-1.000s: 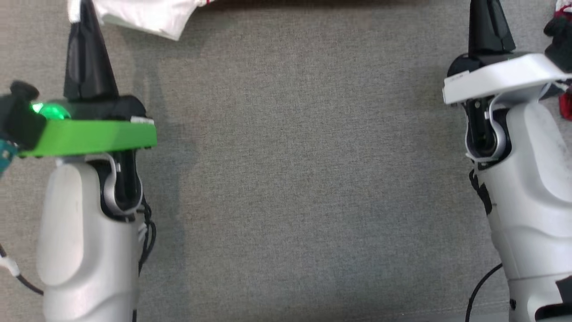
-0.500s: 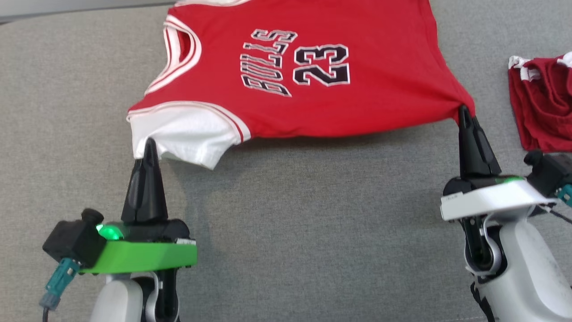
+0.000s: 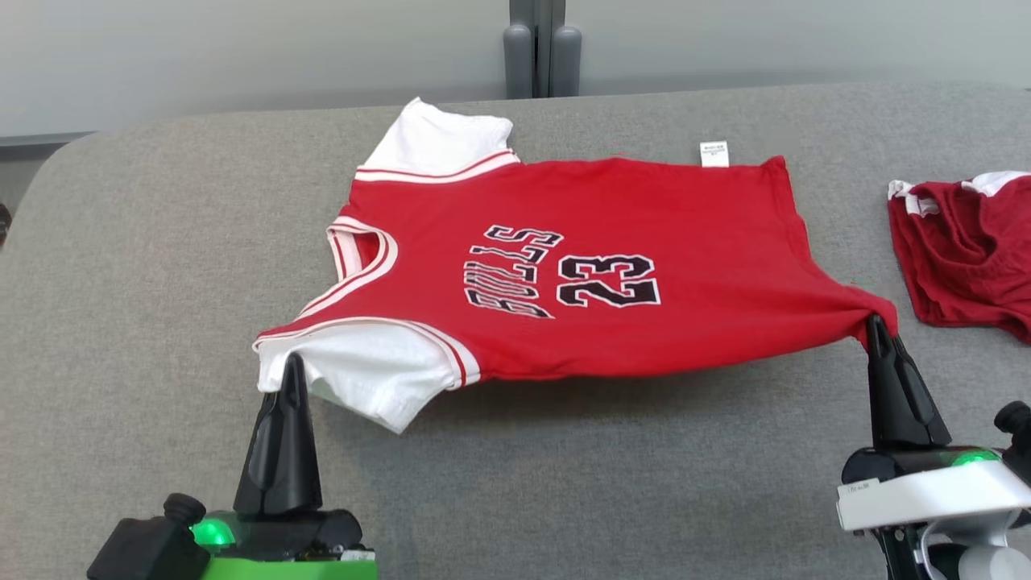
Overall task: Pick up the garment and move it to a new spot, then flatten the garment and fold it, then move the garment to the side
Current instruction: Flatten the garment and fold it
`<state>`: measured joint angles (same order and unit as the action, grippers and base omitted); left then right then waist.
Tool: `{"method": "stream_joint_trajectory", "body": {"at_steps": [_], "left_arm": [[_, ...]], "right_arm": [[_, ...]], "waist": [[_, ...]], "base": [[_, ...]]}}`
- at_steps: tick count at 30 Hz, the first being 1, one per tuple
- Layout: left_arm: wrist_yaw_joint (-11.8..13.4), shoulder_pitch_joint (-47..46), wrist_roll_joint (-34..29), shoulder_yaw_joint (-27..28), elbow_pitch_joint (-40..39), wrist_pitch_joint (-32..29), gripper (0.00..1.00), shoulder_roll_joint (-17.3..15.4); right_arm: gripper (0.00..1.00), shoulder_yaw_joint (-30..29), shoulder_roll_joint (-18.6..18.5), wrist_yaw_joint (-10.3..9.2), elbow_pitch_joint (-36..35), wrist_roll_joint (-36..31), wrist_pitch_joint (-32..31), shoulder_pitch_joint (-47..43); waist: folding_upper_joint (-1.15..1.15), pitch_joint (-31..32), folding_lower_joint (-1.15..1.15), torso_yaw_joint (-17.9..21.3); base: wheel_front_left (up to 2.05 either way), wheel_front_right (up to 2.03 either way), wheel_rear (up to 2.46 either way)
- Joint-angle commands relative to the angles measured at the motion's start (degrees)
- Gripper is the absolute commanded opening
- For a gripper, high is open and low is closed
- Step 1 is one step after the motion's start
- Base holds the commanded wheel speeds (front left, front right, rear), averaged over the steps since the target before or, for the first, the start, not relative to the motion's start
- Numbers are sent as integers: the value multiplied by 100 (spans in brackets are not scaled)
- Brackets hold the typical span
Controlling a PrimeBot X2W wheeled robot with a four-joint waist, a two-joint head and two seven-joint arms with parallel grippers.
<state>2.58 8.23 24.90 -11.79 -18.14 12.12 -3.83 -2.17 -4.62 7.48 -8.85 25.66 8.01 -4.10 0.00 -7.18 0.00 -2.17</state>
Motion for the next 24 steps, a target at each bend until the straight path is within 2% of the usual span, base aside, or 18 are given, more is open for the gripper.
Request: {"method": "stream_joint_trajectory", "body": {"at_steps": [1,8,19,24], "left_arm": [[46,125,-49,-16,-133,-74,0,-63],[152,392,-83,-85,-291,-329,0,-163],[41,399,139,-132,703,-318,0,-160],[23,326,124,-156,952,-293,0,-193]], "right_arm": [[0,-35,32,2,-172,-33,-90,-159],[0,-178,145,2,-533,-71,-499,-653],[0,51,170,2,821,279,-415,-511],[0,232,170,2,1159,293,-312,-473]], "waist": [[0,87,0,-24],[0,118,0,-25],[0,18,0,13],[0,-60,0,47]], "base": [[0,0,0],[0,0,0],[0,0,0],[0,0,0]]}}
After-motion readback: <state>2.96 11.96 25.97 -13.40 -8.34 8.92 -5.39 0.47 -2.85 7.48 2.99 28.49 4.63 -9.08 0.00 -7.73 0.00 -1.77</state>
